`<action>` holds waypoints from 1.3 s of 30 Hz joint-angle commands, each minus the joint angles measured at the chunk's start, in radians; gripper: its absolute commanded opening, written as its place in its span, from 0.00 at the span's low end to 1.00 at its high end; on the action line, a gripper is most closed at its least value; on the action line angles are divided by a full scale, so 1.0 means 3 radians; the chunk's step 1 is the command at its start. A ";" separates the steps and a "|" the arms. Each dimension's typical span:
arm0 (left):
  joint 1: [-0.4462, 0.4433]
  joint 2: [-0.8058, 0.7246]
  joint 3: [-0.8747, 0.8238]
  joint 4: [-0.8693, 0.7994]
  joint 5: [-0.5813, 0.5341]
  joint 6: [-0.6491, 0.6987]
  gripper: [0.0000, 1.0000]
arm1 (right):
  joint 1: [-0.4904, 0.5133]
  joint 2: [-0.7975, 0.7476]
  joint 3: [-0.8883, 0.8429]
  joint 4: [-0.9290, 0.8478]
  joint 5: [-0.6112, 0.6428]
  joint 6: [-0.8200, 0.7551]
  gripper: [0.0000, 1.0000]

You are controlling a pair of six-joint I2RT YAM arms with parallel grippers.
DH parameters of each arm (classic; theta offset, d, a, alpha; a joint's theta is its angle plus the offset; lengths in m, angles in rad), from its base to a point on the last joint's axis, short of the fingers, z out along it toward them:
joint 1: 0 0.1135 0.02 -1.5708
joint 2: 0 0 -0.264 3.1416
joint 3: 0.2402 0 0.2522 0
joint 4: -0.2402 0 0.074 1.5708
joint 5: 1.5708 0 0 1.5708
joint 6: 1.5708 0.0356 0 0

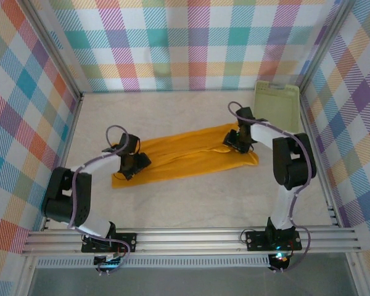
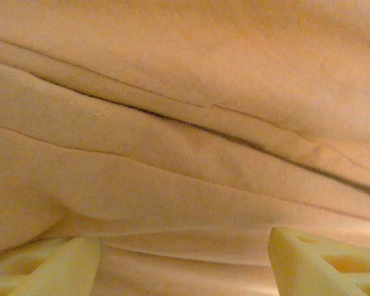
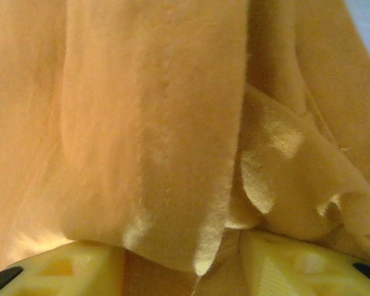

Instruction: Fold the inside-out t-shirt

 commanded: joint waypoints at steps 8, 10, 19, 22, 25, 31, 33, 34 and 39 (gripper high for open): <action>0.0123 -0.0153 0.0267 -0.0572 -0.0470 0.0069 0.76 | 0.0069 -0.0168 -0.0106 -0.0217 0.0283 -0.0094 0.54; 0.0198 0.0036 0.0393 -0.0521 -0.0435 0.0140 0.75 | 0.0086 -0.0183 -0.0119 -0.0193 0.0286 -0.0100 0.54; 0.0710 0.0662 0.1174 -0.0574 -0.0516 0.0165 0.58 | 0.0131 -0.0212 -0.0100 -0.0207 0.0361 -0.0181 0.54; 0.0930 0.0784 0.1318 -0.0673 -0.0500 0.0101 0.54 | 0.0127 -0.0273 -0.0090 -0.0251 0.0498 -0.0214 0.54; 0.1073 0.0823 0.1365 -0.0759 -0.0455 0.0081 0.52 | 0.0132 -0.0369 -0.0104 -0.0284 0.0584 -0.0247 0.55; 0.0763 0.0262 0.1195 -0.0889 -0.0714 0.0147 0.57 | 0.0116 -0.0660 -0.0113 -0.0426 0.0837 -0.0371 0.68; 0.0487 0.0055 0.1123 -0.0915 -0.0768 0.0151 0.59 | 0.0076 -0.0702 -0.0100 -0.0472 0.0895 -0.0405 0.72; 0.0310 -0.0041 0.1058 -0.0879 -0.0776 0.0138 0.60 | 0.0039 -0.0704 -0.0106 -0.0463 0.0891 -0.0412 0.74; -0.0086 0.0013 0.0815 -0.0550 -0.0471 0.0043 0.63 | -0.0051 -0.0508 -0.0023 -0.0481 0.0847 -0.0451 0.83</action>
